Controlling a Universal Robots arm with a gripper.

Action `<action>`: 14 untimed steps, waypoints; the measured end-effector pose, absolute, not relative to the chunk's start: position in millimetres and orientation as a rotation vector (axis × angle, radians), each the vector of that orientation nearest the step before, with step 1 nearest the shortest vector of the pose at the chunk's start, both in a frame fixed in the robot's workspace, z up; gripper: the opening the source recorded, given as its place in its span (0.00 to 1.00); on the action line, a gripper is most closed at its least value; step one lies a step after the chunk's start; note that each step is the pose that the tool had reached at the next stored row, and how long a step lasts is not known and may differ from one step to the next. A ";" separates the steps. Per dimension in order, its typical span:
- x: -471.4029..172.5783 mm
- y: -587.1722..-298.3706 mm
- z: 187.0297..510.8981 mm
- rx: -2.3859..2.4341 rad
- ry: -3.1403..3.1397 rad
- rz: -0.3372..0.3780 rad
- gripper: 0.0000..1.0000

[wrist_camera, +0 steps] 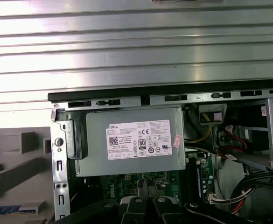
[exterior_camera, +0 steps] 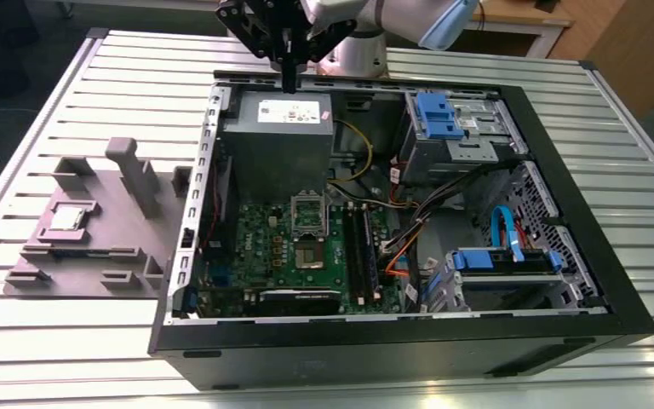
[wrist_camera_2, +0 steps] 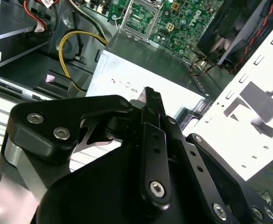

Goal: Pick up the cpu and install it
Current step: 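Reach for the cpu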

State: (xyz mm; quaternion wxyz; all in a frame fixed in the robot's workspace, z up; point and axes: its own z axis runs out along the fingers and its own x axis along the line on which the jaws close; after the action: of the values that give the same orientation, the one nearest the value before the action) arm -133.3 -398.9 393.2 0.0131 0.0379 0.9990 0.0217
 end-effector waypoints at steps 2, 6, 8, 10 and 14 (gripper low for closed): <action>-135.8 -398.9 393.1 0.118 3.112 0.068 0.10; -141.9 -398.9 392.7 0.118 3.112 0.068 0.10; -144.4 -398.9 392.7 0.118 3.113 0.068 0.10; -147.6 -399.0 392.5 0.118 3.112 0.068 0.10; -156.0 -398.9 392.3 0.118 3.112 0.068 0.10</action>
State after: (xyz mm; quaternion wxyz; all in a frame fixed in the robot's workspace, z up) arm -156.0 -398.9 392.3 0.0131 0.0379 0.9990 0.0217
